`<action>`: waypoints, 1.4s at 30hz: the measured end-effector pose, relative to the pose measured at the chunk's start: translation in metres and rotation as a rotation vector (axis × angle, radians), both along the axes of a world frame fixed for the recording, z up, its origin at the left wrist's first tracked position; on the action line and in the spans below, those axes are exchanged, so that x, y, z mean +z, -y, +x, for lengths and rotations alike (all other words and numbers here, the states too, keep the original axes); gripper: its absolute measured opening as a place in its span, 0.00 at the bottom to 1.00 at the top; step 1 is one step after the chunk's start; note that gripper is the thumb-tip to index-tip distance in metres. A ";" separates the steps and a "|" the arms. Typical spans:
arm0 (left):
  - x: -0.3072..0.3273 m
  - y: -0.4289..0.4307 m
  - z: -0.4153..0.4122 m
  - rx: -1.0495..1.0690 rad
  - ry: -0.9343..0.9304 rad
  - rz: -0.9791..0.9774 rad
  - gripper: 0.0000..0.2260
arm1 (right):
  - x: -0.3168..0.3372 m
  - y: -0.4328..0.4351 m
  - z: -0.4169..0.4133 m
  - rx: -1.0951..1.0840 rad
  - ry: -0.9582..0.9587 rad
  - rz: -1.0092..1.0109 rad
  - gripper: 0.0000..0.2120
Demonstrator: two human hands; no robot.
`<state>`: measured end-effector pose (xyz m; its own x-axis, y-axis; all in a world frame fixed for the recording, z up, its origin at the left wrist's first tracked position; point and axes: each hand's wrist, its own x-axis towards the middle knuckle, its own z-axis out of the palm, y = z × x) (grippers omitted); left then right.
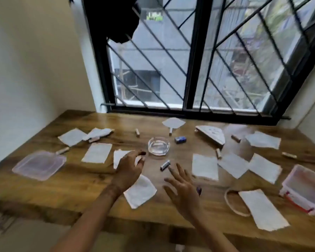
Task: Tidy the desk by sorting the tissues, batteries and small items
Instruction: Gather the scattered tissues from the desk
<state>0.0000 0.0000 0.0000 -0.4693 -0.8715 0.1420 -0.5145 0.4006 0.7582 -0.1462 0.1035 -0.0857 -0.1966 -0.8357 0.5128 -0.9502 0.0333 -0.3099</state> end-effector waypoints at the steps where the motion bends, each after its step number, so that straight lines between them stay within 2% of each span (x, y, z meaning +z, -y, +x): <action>1: -0.007 0.000 0.009 0.030 -0.011 0.037 0.13 | -0.008 0.004 0.005 0.054 -0.027 0.059 0.09; 3: -0.024 -0.003 0.025 0.084 -0.039 0.109 0.13 | -0.025 0.011 0.014 0.148 -0.077 0.139 0.13; 6: -0.043 -0.013 0.047 0.125 -0.077 0.230 0.12 | -0.041 0.017 0.025 0.229 -0.041 0.222 0.13; 9: -0.056 -0.022 0.059 0.222 -0.175 0.324 0.10 | -0.042 0.024 0.031 0.219 -0.042 0.204 0.10; 13: -0.065 -0.035 0.058 0.307 -0.380 0.587 0.08 | -0.043 0.034 0.041 0.157 -0.119 0.194 0.07; 17: -0.062 -0.038 0.051 0.326 -0.418 0.683 0.09 | -0.043 0.038 0.047 0.135 -0.190 0.199 0.05; 19: -0.061 -0.039 0.050 0.312 -0.418 0.732 0.10 | -0.039 0.037 0.048 0.079 -0.060 0.222 0.04; 23: -0.062 -0.042 0.049 0.226 -0.362 0.844 0.11 | -0.019 0.028 0.053 -0.099 0.429 0.269 0.04; 26: -0.061 -0.044 0.039 0.116 -0.353 0.913 0.09 | -0.001 0.022 0.055 -0.113 0.629 0.266 0.03; 29: -0.055 -0.047 0.021 -0.013 -0.366 0.897 0.11 | 0.014 0.011 0.056 -0.061 0.680 0.237 0.10; 32: -0.045 -0.049 -0.001 -0.069 -0.432 0.905 0.07 | 0.022 0.003 0.053 -0.011 0.728 0.229 0.09; 38: -0.041 -0.042 -0.047 0.142 -0.478 0.949 0.11 | 0.026 0.000 0.025 0.026 0.729 0.182 0.09; 42: -0.040 -0.038 -0.067 0.238 -0.456 0.890 0.10 | 0.026 -0.006 -0.015 -0.013 0.656 0.236 0.08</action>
